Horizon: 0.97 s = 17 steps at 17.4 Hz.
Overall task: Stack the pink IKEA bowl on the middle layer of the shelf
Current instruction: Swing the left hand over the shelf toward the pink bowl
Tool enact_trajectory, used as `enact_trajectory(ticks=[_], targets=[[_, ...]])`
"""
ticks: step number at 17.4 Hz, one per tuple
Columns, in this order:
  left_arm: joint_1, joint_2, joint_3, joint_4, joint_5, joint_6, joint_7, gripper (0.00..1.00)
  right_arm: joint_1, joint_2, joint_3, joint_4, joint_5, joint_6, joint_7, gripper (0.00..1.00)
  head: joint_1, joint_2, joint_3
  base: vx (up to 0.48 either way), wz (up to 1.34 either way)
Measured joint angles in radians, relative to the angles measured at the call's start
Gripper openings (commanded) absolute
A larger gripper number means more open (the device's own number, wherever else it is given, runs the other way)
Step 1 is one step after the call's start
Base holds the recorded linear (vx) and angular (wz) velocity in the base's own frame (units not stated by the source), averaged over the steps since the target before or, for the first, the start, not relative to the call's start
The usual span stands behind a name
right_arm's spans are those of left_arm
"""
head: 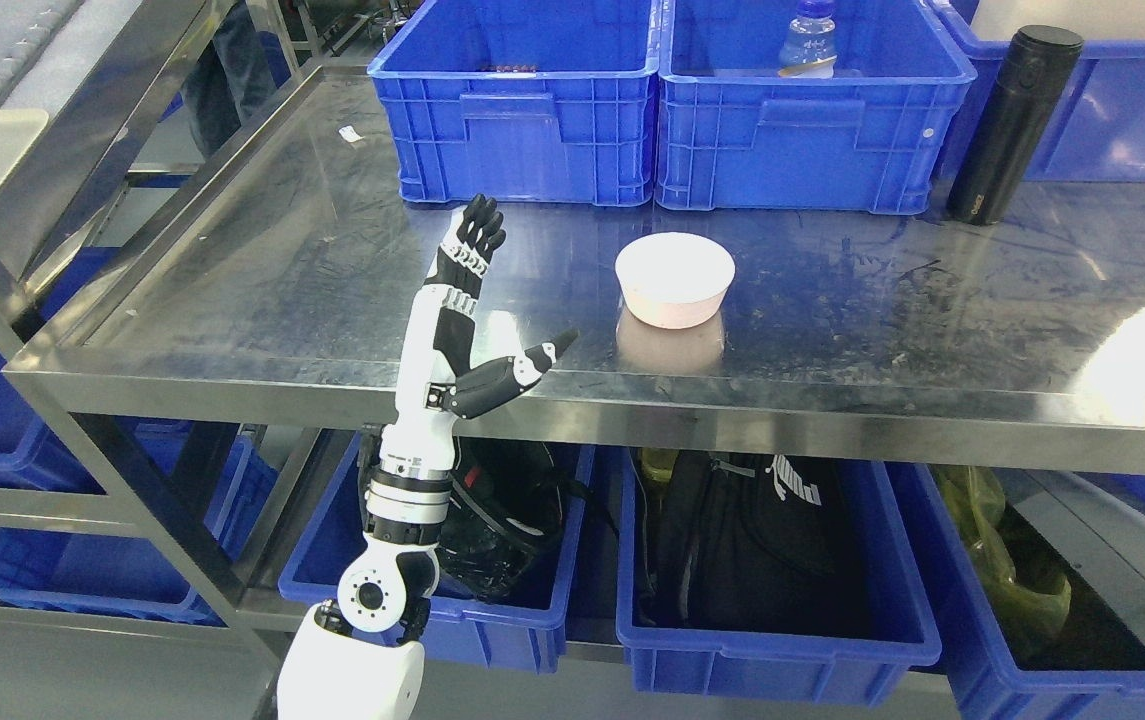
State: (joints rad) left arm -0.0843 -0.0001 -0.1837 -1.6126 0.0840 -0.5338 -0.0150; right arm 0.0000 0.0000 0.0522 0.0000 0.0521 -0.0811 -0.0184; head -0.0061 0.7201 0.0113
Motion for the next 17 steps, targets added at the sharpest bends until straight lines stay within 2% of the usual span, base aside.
enact_trajectory(ticks=[6, 8, 11, 14, 17], targets=[[-0.041, 0.006, 0.019, -0.001, -0.002, -0.01, -0.035, 1.0, 0.0, 0.0, 0.0, 0.0, 0.0, 0.0, 0.0, 1.0, 0.0, 0.0, 0.0, 0.0, 0.0], [-0.098, 0.035, 0.023, 0.0, -0.043, 0.034, -0.095, 1.0, 0.0, 0.0, 0.0, 0.0, 0.0, 0.0, 0.0, 1.0, 0.0, 0.0, 0.0, 0.0, 0.0], [-0.2, 0.094, 0.028, 0.003, -0.153, 0.12, -0.263, 1.0, 0.0, 0.0, 0.0, 0.0, 0.0, 0.0, 0.0, 1.0, 0.0, 0.0, 0.0, 0.0, 0.0], [-0.314, 0.167, 0.033, 0.007, -0.262, 0.21, -0.533, 1.0, 0.0, 0.0, 0.0, 0.0, 0.0, 0.0, 0.0, 1.0, 0.0, 0.0, 0.0, 0.0, 0.0], [-0.395, 0.212, 0.036, 0.024, -0.339, 0.237, -0.716, 1.0, 0.0, 0.0, 0.0, 0.0, 0.0, 0.0, 0.0, 1.0, 0.0, 0.0, 0.0, 0.0, 0.0]])
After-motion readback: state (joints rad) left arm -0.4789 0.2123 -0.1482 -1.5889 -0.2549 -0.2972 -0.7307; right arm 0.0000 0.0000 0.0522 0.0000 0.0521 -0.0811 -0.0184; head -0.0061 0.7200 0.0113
